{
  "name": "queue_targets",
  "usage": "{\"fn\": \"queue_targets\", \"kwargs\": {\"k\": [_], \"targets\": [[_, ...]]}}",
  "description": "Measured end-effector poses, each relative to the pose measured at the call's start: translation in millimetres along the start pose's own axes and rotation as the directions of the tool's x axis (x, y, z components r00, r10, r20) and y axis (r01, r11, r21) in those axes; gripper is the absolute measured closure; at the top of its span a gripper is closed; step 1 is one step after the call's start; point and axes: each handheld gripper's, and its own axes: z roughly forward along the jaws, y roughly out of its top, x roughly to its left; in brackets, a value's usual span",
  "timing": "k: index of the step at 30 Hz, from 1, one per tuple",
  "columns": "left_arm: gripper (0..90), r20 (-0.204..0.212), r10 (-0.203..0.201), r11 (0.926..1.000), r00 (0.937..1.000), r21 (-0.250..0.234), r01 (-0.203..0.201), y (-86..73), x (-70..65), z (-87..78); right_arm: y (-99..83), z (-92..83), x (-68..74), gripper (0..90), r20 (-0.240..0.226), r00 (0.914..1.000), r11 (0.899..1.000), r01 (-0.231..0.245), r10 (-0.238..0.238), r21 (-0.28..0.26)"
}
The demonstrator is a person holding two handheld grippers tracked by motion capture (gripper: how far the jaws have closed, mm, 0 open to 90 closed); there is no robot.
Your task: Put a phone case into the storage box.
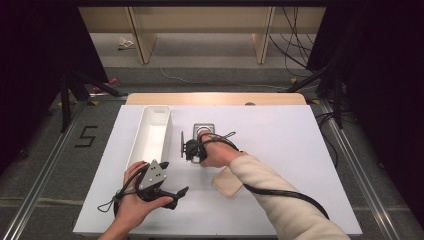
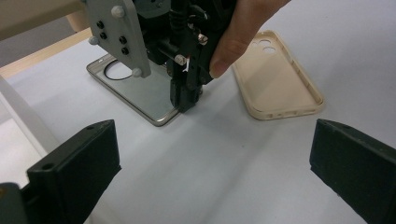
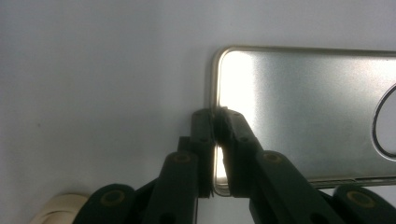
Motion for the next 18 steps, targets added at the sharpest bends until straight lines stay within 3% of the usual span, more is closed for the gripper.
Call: {"fn": "queue_targets", "kwargs": {"k": [18], "targets": [[0.8, 0.000, 0.002, 1.0000, 1.0000, 0.001, -0.002, 0.0, -0.2, 0.2, -0.1, -0.3, 1.2, 88.3, 0.002, 0.9999, 1.000, -0.010, 0.010, -0.002]]}}
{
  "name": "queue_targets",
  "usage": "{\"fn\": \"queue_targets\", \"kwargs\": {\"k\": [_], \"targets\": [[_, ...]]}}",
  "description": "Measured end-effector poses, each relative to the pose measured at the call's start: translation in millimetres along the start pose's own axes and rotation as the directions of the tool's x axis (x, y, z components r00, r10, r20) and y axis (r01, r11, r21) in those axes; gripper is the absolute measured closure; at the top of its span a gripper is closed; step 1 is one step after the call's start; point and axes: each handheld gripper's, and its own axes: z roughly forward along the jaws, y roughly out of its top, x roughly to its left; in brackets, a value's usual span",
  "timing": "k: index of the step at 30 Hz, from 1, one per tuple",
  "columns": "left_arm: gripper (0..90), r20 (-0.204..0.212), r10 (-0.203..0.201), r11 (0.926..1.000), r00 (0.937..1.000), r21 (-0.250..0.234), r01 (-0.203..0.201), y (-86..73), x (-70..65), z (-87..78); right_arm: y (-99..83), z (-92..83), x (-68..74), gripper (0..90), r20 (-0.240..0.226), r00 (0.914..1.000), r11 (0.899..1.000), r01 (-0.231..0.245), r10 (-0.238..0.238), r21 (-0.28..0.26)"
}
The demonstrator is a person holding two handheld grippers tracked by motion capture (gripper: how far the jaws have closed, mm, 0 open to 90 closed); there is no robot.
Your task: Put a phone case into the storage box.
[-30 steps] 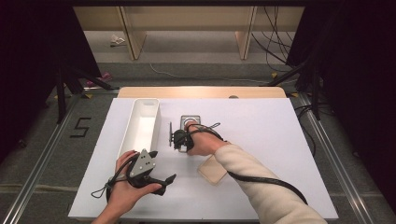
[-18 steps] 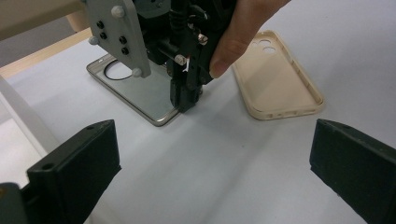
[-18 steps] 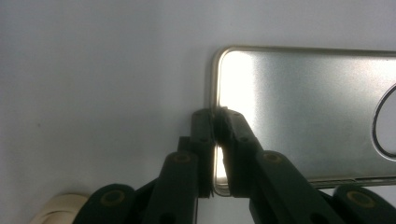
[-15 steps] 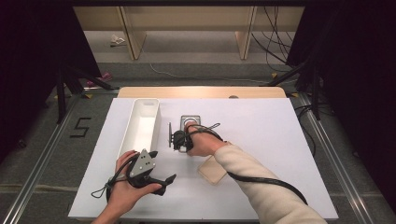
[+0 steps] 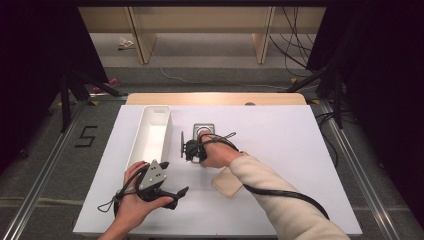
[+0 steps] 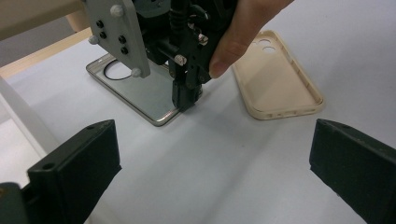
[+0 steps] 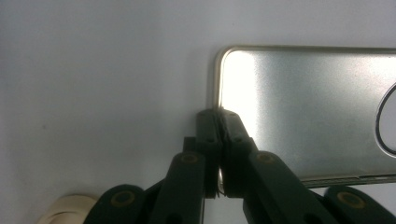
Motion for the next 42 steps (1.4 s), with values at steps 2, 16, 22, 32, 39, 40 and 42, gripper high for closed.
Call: {"fn": "queue_targets", "kwargs": {"k": [2, 16, 22, 32, 39, 40, 42], "targets": [[0.8, 0.000, 0.000, 1.0000, 1.0000, 0.000, 0.000, 0.0, 0.1, 0.0, -0.4, 0.6, 0.3, 88.6, 0.000, 1.0000, 1.000, -0.004, 0.004, -0.009], [0.9, 0.000, 0.002, 1.0000, 1.0000, 0.001, -0.002, -0.2, 0.2, 0.4, -4.7, -3.5, -0.1, 89.3, -0.006, 0.9996, 0.998, -0.028, 0.028, -0.061], [0.9, 0.000, 0.003, 1.0000, 1.0000, 0.001, -0.003, -0.2, 0.1, 0.4, -8.4, -10.3, -0.5, 89.3, -0.003, 0.9991, 0.994, -0.043, 0.043, -0.105], [1.0, -0.002, 0.006, 1.0000, 1.0000, 0.003, -0.006, -0.3, 0.1, 1.0, -26.6, -27.7, 0.4, 89.4, 0.003, 0.9975, 0.972, -0.067, 0.070, -0.227], [1.0, -0.002, 0.003, 1.0000, 1.0000, 0.005, -0.003, -0.6, -0.2, 1.5, -42.3, -36.1, 0.8, 89.4, -0.009, 0.9944, 0.946, -0.103, 0.105, -0.308], [1.0, -0.002, 0.002, 1.0000, 1.0000, 0.005, -0.002, -0.7, -0.2, 1.5, -44.2, -37.3, 1.3, 89.4, -0.011, 0.9933, 0.942, -0.113, 0.115, -0.317], [1.0, -0.003, 0.002, 1.0000, 1.0000, 0.006, -0.002, -0.9, -0.2, 1.7, -50.6, -40.7, 1.4, 89.4, -0.019, 0.9914, 0.928, -0.128, 0.130, -0.350]]}}
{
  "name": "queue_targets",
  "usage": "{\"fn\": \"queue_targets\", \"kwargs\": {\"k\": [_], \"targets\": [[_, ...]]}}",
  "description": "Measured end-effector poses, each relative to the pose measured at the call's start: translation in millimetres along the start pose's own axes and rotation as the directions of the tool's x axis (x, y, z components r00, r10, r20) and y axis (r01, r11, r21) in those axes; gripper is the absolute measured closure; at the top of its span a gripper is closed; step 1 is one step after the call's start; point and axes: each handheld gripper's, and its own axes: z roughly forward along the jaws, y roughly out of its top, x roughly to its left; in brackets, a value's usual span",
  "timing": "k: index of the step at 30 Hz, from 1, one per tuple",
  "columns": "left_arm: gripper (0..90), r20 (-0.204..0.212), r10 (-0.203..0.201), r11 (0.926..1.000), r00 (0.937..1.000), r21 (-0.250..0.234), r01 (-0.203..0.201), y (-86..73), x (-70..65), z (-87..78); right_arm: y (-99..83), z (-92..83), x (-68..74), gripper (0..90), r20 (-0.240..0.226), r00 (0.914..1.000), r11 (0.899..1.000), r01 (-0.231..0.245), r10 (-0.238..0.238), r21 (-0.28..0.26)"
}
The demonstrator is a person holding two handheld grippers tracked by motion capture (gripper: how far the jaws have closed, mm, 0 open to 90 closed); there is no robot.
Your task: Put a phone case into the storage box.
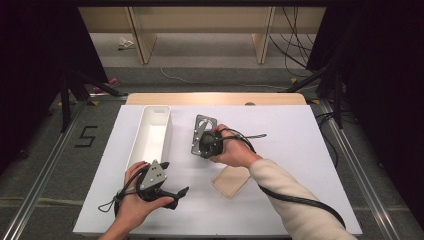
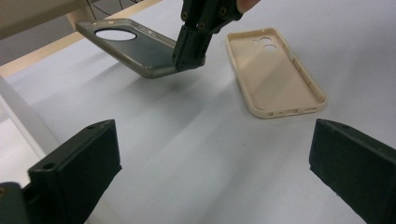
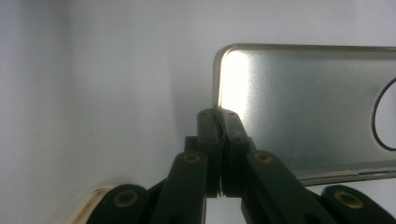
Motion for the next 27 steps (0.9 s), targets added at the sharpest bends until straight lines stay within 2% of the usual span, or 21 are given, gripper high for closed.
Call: {"fn": "queue_targets", "kwargs": {"k": [9, 17, 23, 27], "targets": [[1.0, -0.003, 0.001, 1.0000, 1.0000, 0.003, -0.001, -0.2, -0.2, 0.4, -16.7, -15.7, 1.2, 89.4, 0.007, 0.9999, 0.993, -0.014, 0.015, -0.120], [1.1, -0.009, -0.005, 1.0000, 1.0000, 0.000, 0.005, 0.2, 1.7, 0.5, -30.0, -29.5, 8.7, 89.5, 0.004, 0.9997, 0.984, -0.023, 0.024, -0.174], [2.3, -0.013, -0.012, 0.9999, 0.9998, -0.010, 0.012, 3.1, 1.5, 1.1, -47.6, -42.7, 16.9, 89.5, 0.006, 0.9988, 0.966, -0.045, 0.048, -0.254], [3.6, -0.014, -0.034, 0.9993, 0.9993, -0.020, 0.033, 7.2, 2.0, 2.2, -64.2, -52.3, 23.1, 89.5, 0.004, 0.9970, 0.948, -0.073, 0.078, -0.311]]}}
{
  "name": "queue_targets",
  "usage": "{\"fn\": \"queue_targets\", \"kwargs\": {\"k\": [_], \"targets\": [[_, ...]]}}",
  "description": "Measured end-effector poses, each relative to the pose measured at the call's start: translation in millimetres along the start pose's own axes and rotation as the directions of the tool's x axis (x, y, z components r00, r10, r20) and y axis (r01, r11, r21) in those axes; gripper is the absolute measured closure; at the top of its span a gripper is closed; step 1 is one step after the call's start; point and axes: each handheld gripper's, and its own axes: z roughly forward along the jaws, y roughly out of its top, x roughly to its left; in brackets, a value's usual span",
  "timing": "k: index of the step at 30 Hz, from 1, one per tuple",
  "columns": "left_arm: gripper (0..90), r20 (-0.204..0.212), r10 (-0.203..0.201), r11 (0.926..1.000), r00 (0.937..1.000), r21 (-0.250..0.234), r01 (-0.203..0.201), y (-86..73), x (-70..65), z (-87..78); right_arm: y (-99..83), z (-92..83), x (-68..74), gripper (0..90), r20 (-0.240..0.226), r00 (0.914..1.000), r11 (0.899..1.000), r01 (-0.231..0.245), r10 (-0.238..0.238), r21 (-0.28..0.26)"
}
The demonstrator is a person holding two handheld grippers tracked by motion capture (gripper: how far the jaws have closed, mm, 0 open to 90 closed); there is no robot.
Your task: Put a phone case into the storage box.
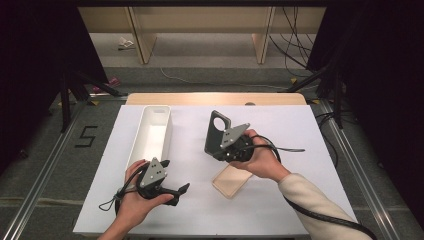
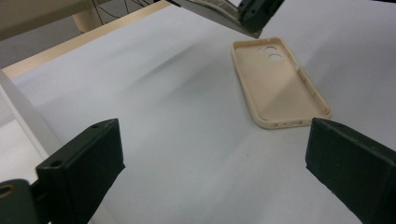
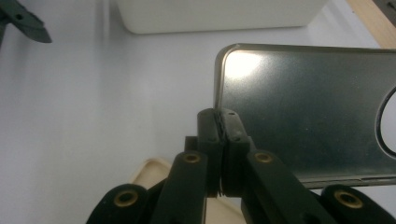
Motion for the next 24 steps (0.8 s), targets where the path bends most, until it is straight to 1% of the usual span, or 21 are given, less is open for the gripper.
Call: {"fn": "queue_targets", "kwargs": {"k": [3, 5, 8, 10, 13, 15, 17, 19, 21, 23, 24], "targets": [[5.7, -0.021, -0.021, 0.9997, 0.9996, 0.009, 0.021, 5.0, -1.3, 2.9, -10.4, -7.7, 3.9, 89.5, 0.005, 0.9999, 1.000, -0.013, 0.013, -0.024], [7.3, -0.011, -0.037, 0.9993, 0.9993, 0.011, 0.037, 9.7, -2.1, 5.1, -15.8, -12.4, 6.8, 89.5, 0.014, 0.9998, 1.000, -0.014, 0.015, -0.028], [8.5, -0.022, -0.041, 0.9989, 0.9989, 0.022, 0.041, 19.9, -1.1, 9.5, -20.8, -18.5, 11.9, 89.6, 0.017, 0.9997, 0.999, -0.015, 0.016, -0.034], [9.9, -0.025, -0.053, 0.9983, 0.9982, 0.024, 0.054, 27.7, 1.3, 12.9, -24.6, -22.3, 16.6, 89.5, 0.017, 0.9998, 0.999, -0.011, 0.012, -0.032], [11.9, -0.036, -0.080, 0.9963, 0.9962, 0.028, 0.081, 44.5, 7.6, 20.7, -29.2, -26.5, 22.4, 89.6, 0.017, 0.9998, 0.999, -0.007, 0.007, -0.031], [14.5, -0.038, -0.099, 0.9949, 0.9944, 0.016, 0.099, 55.0, 12.1, 26.8, -31.5, -28.8, 26.2, 89.5, 0.017, 0.9999, 1.000, -0.004, 0.004, -0.030], [14.9, -0.036, -0.108, 0.9938, 0.9935, 0.020, 0.109, 65.4, 16.2, 34.1, -33.4, -30.1, 30.2, 89.6, 0.016, 0.9999, 1.000, -0.002, 0.002, -0.030], [15.1, -0.033, -0.108, 0.9933, 0.9936, 0.037, 0.110, 76.1, 19.6, 42.2, -34.6, -30.9, 33.6, 89.5, 0.017, 0.9998, 1.000, 0.004, -0.003, -0.029], [15.3, -0.037, -0.102, 0.9927, 0.9941, 0.062, 0.104, 87.7, 21.4, 50.5, -35.5, -30.9, 37.2, 89.5, 0.014, 0.9999, 1.000, 0.010, -0.010, -0.025], [15.5, -0.033, -0.096, 0.9911, 0.9948, 0.089, 0.099, 99.1, 23.2, 59.2, -36.3, -30.1, 40.3, 89.5, 0.010, 0.9998, 1.000, 0.019, -0.019, -0.022], [16.0, -0.029, -0.100, 0.9905, 0.9945, 0.091, 0.103, 104.5, 24.1, 63.6, -36.5, -29.6, 41.9, 89.5, 0.007, 0.9998, 1.000, 0.019, -0.019, -0.019]]}}
